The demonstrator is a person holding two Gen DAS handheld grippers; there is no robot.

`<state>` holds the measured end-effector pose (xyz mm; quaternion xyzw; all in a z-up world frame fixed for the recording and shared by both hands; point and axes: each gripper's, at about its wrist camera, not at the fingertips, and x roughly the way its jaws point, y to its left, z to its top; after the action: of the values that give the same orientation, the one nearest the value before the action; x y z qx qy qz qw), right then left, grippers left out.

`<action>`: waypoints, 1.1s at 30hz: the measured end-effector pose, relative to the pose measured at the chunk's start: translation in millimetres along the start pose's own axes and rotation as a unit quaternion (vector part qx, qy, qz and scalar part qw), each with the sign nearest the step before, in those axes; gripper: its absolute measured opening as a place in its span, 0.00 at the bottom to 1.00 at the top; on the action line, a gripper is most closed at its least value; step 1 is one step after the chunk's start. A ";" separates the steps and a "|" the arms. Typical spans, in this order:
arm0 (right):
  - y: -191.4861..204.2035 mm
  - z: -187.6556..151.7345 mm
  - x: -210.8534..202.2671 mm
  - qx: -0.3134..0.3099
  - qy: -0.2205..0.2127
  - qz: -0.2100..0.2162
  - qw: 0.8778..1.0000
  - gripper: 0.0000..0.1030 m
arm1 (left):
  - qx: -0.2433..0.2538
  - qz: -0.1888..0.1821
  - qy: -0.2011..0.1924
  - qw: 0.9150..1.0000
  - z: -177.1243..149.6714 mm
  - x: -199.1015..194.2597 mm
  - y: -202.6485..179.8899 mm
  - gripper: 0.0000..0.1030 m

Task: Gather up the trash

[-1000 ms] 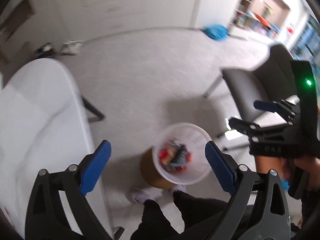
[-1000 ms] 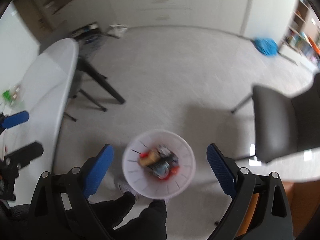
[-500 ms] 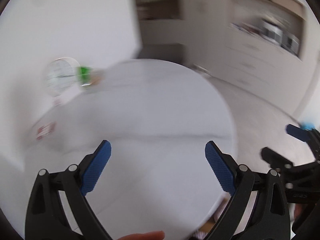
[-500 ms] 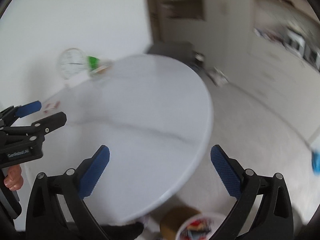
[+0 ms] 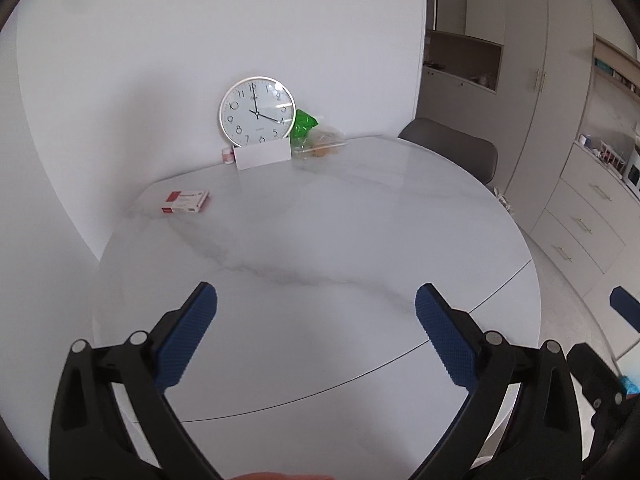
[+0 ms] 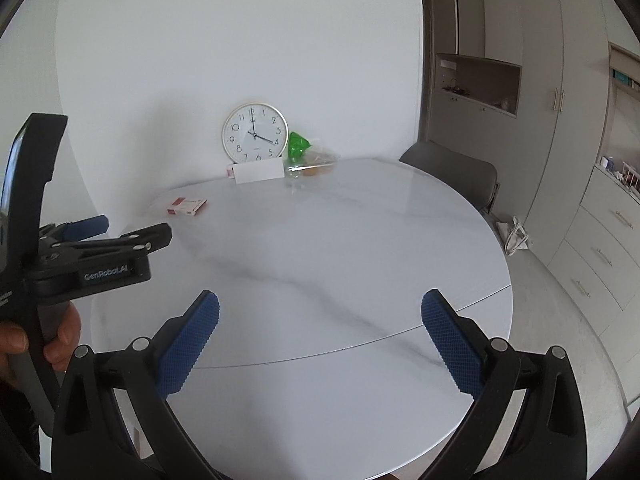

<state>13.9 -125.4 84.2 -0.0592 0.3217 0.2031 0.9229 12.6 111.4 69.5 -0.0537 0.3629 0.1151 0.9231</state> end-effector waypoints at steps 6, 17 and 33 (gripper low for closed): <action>-5.7 -3.7 5.2 0.016 0.014 -0.018 1.000 0.98 | 0.003 -0.011 0.009 1.000 -1.3 6.0 -14.0 0.92; -5.9 -12.4 11.6 0.031 0.026 -0.027 0.999 0.98 | 0.027 -0.026 0.017 0.999 -2.6 18.0 -30.8 0.93; -2.9 -17.5 12.4 0.033 0.029 -0.029 0.999 0.98 | 0.028 -0.024 0.018 0.999 -4.5 17.5 -34.6 0.93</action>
<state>13.9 -128.0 62.8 -0.0441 0.3526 0.1639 0.9202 30.7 80.1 54.8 -0.0384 0.3813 0.0819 0.9200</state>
